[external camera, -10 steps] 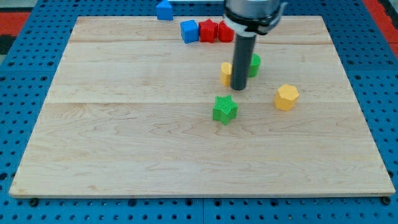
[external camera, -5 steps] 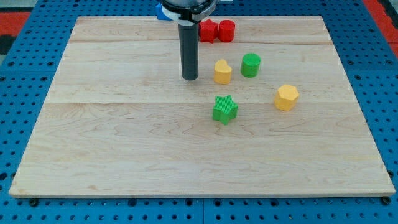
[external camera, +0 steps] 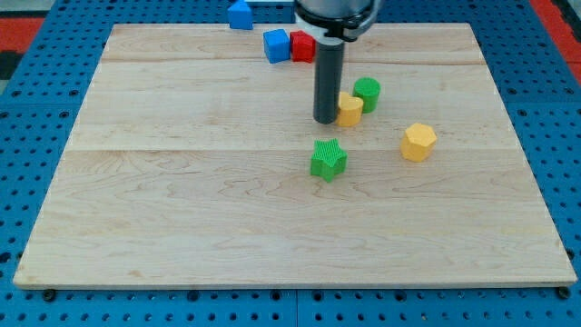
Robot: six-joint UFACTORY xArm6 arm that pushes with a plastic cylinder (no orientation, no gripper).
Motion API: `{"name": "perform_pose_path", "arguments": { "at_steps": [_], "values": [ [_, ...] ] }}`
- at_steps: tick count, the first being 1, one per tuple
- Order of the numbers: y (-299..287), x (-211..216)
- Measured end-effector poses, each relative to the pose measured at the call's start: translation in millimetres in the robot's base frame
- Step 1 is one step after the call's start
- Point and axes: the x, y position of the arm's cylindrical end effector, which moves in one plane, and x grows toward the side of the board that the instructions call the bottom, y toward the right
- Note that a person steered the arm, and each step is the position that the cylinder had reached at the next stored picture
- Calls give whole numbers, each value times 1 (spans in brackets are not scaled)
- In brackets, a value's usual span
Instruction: Push the yellow heart to the green circle
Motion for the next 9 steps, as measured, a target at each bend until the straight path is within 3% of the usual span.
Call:
{"name": "perform_pose_path", "arguments": {
  "at_steps": [7,9],
  "values": [
    [44,-2],
    [126,2]
  ]
}}
